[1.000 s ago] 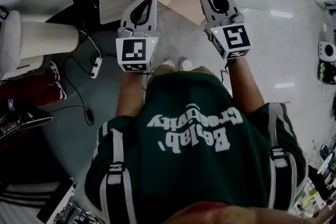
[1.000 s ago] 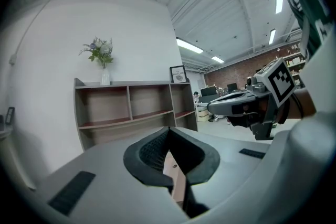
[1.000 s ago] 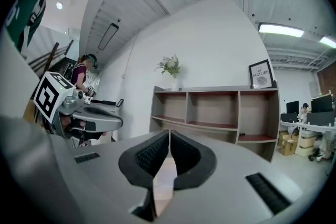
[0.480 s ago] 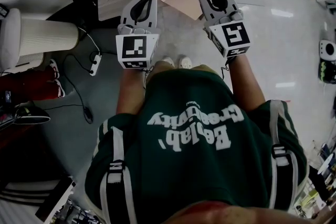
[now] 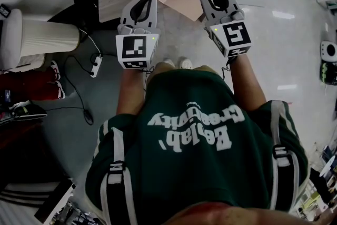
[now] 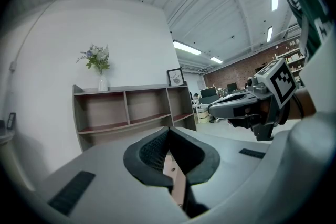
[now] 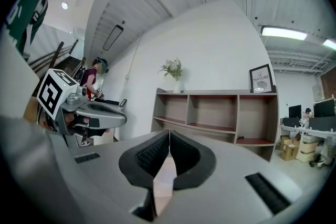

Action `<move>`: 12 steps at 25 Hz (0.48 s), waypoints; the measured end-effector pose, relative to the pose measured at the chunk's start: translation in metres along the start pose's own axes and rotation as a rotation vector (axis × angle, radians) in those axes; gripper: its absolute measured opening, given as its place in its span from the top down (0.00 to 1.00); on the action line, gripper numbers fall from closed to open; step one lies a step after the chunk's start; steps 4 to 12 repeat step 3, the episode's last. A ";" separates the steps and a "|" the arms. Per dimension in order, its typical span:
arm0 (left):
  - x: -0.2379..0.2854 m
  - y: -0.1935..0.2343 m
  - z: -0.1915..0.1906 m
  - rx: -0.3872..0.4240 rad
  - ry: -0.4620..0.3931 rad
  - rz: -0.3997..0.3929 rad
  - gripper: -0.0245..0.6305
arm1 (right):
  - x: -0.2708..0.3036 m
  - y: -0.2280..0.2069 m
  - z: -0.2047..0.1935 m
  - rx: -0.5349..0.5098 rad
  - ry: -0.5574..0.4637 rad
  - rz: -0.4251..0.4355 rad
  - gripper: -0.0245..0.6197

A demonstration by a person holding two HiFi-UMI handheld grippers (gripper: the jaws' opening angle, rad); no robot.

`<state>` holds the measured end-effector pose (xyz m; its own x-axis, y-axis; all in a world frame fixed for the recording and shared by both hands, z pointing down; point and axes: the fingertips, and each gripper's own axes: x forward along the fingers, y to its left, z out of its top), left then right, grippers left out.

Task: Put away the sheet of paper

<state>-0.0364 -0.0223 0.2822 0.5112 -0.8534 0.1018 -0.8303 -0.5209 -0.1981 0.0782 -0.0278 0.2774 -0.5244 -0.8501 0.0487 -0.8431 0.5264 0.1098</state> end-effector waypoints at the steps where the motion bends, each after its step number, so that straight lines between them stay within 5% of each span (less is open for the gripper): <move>1: 0.000 -0.001 0.001 0.001 0.000 0.000 0.93 | 0.000 -0.001 0.001 -0.001 -0.001 0.000 0.90; 12: 0.001 -0.002 0.003 0.002 0.000 -0.002 0.93 | -0.001 -0.002 0.003 -0.003 -0.002 -0.001 0.90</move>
